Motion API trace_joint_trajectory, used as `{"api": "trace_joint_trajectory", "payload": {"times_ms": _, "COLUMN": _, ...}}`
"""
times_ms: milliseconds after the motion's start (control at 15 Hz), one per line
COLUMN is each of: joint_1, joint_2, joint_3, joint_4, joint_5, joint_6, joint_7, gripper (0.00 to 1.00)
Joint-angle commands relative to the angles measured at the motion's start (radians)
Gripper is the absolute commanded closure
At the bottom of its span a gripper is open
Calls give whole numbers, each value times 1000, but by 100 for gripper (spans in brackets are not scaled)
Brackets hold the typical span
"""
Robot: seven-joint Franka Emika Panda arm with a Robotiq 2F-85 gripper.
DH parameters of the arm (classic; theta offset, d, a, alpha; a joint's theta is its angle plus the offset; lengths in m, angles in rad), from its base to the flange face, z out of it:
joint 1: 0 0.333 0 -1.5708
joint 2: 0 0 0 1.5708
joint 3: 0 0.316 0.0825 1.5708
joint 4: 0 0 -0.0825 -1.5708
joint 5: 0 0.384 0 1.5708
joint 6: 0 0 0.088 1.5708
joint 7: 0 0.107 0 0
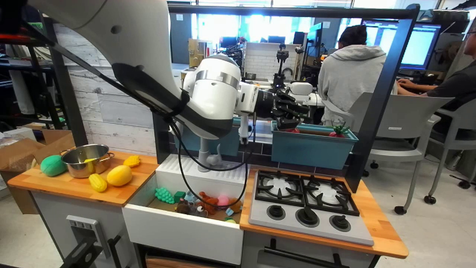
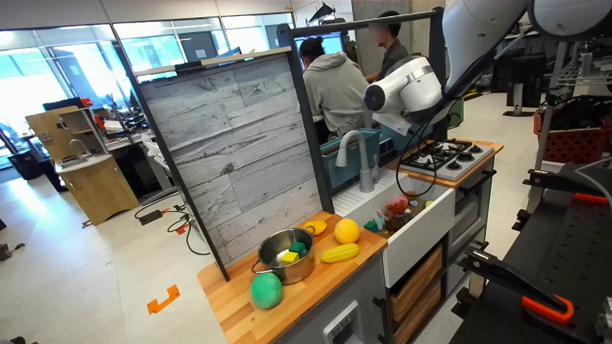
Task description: Move the radish to the green container on the left.
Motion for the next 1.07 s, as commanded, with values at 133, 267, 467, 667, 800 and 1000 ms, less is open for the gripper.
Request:
{"api": "trace_joint_trajectory", "payload": {"times_ms": 133, "joint_1": 6, "joint_2": 0, "joint_3": -13, "joint_4": 4, "joint_5": -6, "joint_6": 2, "joint_7": 22, "gripper": 19}}
{"api": "trace_joint_trajectory", "payload": {"times_ms": 267, "joint_1": 5, "joint_2": 0, "joint_3": -18, "joint_4": 9, "joint_5": -19, "joint_6": 28, "joint_7": 61, "gripper": 5}}
{"api": "trace_joint_trajectory", "payload": {"times_ms": 467, "joint_1": 9, "joint_2": 0, "joint_3": -46, "joint_4": 5, "joint_5": -71, "joint_6": 94, "joint_7": 145, "gripper": 0}}
{"api": "trace_joint_trajectory", "payload": {"times_ms": 667, "joint_1": -19, "joint_2": -1, "joint_3": -40, "joint_4": 23, "joint_5": -125, "joint_6": 251, "joint_7": 143, "gripper": 0}}
{"api": "trace_joint_trajectory", "payload": {"times_ms": 800, "joint_1": -42, "joint_2": 13, "joint_3": -22, "joint_4": 55, "joint_5": -107, "joint_6": 322, "joint_7": 98, "gripper": 0}}
{"api": "trace_joint_trajectory", "payload": {"times_ms": 1000, "joint_1": -54, "joint_2": 12, "joint_3": -26, "joint_4": 49, "joint_5": -98, "joint_6": 388, "joint_7": 88, "gripper": 0}}
